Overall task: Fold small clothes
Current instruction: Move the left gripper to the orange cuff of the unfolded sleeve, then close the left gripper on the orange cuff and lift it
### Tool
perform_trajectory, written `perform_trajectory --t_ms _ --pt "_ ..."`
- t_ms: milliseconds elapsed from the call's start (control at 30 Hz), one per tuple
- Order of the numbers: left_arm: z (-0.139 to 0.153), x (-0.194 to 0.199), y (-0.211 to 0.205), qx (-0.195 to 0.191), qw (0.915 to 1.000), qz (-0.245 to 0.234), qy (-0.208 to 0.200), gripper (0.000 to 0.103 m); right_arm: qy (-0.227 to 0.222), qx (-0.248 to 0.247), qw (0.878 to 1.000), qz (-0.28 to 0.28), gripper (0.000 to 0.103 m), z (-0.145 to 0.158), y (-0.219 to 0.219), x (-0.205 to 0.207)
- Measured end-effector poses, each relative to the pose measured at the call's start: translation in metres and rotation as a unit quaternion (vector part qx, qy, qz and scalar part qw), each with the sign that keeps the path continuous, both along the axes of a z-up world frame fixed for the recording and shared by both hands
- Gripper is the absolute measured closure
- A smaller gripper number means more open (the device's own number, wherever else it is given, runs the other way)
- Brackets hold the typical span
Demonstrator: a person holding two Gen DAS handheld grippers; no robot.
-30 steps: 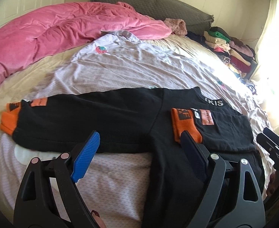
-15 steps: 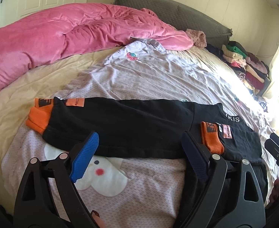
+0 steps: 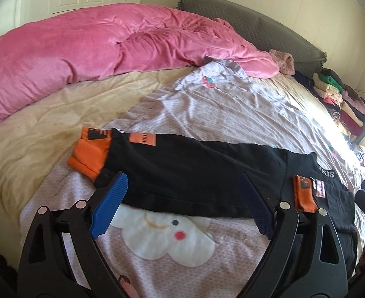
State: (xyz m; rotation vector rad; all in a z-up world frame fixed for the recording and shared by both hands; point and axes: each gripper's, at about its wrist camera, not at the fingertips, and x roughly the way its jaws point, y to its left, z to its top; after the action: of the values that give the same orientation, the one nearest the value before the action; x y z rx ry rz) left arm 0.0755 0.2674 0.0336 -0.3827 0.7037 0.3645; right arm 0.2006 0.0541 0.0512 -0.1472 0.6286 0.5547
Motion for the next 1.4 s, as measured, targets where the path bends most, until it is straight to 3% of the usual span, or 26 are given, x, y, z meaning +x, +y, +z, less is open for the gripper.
perform_trajectory --t_ms 467,733,867,1133,1233,1367,1400 --pt "-0.025 -0.012 0.057 -0.042 0.9956 0.081 0.022 0.019 0.008 -0.004 0.999 0.036 0.007 -0.007 0.042 0.003" --pt "-0.052 -0.029 0.098 -0.127 0.9825 0.136 0.008 0.019 0.023 -0.013 0.998 0.063 0.007 -0.021 0.068 0.007" --pt "-0.059 -0.033 0.105 -0.152 0.9771 0.148 -0.005 0.020 0.031 -0.018 0.996 0.079 0.007 -0.029 0.080 0.007" --pt "-0.069 -0.025 0.114 -0.199 0.9660 0.161 -0.037 0.042 0.047 -0.009 0.995 0.085 0.007 -0.039 0.084 0.009" --pt "-0.073 -0.016 0.116 -0.198 0.9656 0.166 -0.032 0.052 0.053 -0.004 0.995 0.079 0.007 -0.042 0.078 0.011" --pt "-0.076 -0.011 0.117 -0.195 0.9664 0.165 -0.032 0.082 0.060 0.009 0.996 0.070 0.007 -0.043 0.068 0.014" --pt "-0.077 -0.010 0.117 -0.194 0.9670 0.163 -0.031 0.084 0.061 0.013 0.996 0.067 0.007 -0.044 0.065 0.014"
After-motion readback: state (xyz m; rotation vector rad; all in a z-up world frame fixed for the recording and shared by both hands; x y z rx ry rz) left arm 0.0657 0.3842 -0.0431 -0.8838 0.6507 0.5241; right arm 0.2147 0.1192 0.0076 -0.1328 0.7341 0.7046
